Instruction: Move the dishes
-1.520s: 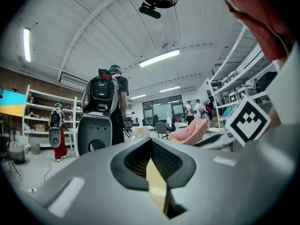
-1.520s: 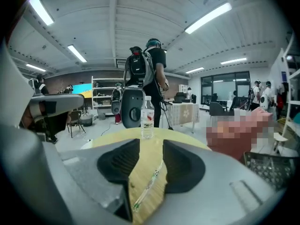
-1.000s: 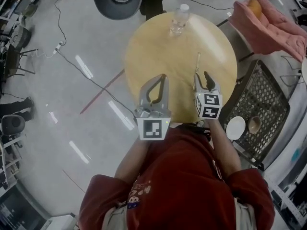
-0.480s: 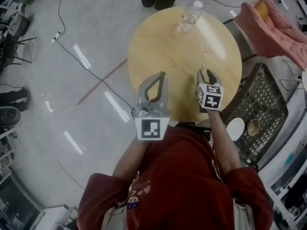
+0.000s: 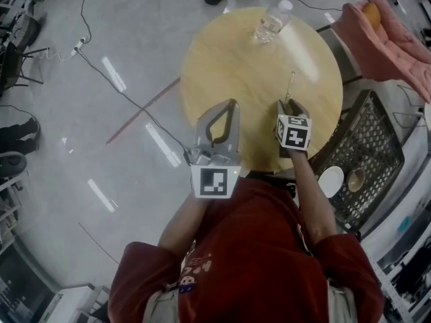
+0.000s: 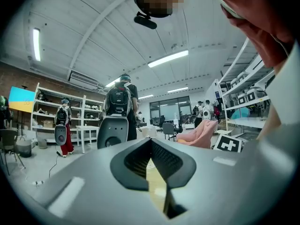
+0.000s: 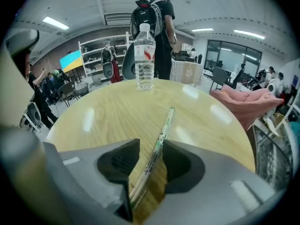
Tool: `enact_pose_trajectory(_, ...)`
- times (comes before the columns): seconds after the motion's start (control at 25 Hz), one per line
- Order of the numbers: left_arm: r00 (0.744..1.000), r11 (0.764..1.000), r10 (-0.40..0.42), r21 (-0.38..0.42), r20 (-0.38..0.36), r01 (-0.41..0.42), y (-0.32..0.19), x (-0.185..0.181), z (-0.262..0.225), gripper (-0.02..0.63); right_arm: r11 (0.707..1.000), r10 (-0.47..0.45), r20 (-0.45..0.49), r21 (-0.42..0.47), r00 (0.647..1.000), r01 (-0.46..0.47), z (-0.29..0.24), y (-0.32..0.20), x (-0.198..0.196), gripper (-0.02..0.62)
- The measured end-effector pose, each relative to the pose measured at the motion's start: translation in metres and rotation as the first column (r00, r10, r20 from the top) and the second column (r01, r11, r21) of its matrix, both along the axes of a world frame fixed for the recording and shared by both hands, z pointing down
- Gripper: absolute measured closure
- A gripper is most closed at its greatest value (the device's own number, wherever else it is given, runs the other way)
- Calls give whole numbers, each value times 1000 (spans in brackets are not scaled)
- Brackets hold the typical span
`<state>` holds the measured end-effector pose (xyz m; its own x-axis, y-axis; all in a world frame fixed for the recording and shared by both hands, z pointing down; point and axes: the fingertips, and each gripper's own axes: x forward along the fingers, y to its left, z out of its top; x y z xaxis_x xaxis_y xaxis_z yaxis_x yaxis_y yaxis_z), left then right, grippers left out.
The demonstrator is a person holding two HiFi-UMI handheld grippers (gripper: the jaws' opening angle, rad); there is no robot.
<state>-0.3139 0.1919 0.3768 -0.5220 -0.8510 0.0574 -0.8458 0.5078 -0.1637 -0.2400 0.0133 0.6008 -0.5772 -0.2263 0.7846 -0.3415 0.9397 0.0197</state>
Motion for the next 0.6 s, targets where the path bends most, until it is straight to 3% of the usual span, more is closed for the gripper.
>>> enact_pose_trajectory(0.28, 1000, 1000, 8, 10, -13, -8, -3, 1, 2, 600, 997, 50, 6, -57, 999, -50, 3, 1, 0, 474)
enact_pose_trajectory(0.6, 1000, 1000, 17, 13, -21, -17, -5, 3, 3, 600, 1000, 2, -6, -23, 1000, -2, 3, 10, -5, 546)
